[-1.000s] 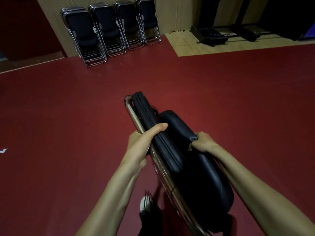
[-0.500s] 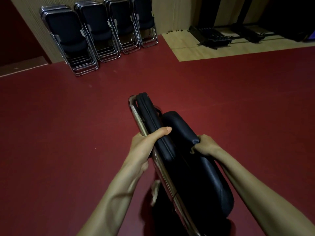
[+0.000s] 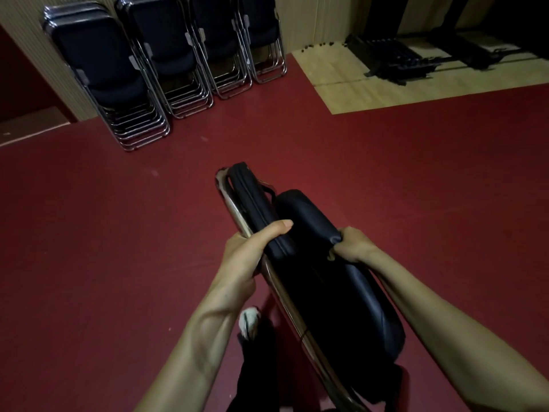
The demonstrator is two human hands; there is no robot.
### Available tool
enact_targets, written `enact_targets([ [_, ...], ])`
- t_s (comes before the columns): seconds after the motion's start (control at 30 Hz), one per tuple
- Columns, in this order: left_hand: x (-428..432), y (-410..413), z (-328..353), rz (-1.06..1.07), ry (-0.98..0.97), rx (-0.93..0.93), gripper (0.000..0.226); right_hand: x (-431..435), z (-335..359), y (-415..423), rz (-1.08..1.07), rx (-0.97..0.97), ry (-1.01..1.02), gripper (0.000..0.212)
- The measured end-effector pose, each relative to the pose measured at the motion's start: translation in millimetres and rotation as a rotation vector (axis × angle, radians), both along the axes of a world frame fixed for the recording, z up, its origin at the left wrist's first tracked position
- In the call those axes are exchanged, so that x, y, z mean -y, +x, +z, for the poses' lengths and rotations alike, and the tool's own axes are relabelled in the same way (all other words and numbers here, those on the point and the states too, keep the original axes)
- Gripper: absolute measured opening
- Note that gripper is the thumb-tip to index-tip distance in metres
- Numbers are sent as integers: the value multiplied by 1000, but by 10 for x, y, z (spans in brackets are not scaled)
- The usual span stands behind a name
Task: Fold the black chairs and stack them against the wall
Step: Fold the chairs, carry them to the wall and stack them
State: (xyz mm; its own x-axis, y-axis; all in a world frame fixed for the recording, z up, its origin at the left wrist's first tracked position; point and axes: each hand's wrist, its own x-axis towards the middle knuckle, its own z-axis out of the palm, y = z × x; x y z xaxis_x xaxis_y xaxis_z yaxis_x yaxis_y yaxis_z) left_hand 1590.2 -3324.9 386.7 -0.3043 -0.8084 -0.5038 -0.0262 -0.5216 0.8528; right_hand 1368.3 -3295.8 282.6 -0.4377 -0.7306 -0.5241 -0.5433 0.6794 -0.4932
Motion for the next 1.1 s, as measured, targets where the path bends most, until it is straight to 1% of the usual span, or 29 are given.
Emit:
enact_targets([
  [0.1,977,-133,-84,-35,4,-17,33,972,-41,-155,0,-24,15,37],
  [0.23,2278,-314,-33,-57,28,-44,33,2252,3,-341,-12,-27,31,41],
  [0.47,4356,-793,124,-124,-20,-77,34,4351,55,-836,-40,10,13,47],
  [0.57,5306,-1038,55,-98,-24,-77,34,5333,-20,-1083,-26,19,4,46],
  [0.7,6549,-1389,25,-41,-6,-44,34,6656,-35,-1405,38,36,18,35],
  [0.83,7693,-1581,52,2,8,-23,33,7940,23,-1627,90,20,18,30],
  [0.97,8862,-1764,11,53,5,-52,30,9261,46,-1824,154,-8,8,29],
  [1.1,10104,-1921,-115,81,3,-73,35,10631,-23,-2004,203,-11,35,32],
])
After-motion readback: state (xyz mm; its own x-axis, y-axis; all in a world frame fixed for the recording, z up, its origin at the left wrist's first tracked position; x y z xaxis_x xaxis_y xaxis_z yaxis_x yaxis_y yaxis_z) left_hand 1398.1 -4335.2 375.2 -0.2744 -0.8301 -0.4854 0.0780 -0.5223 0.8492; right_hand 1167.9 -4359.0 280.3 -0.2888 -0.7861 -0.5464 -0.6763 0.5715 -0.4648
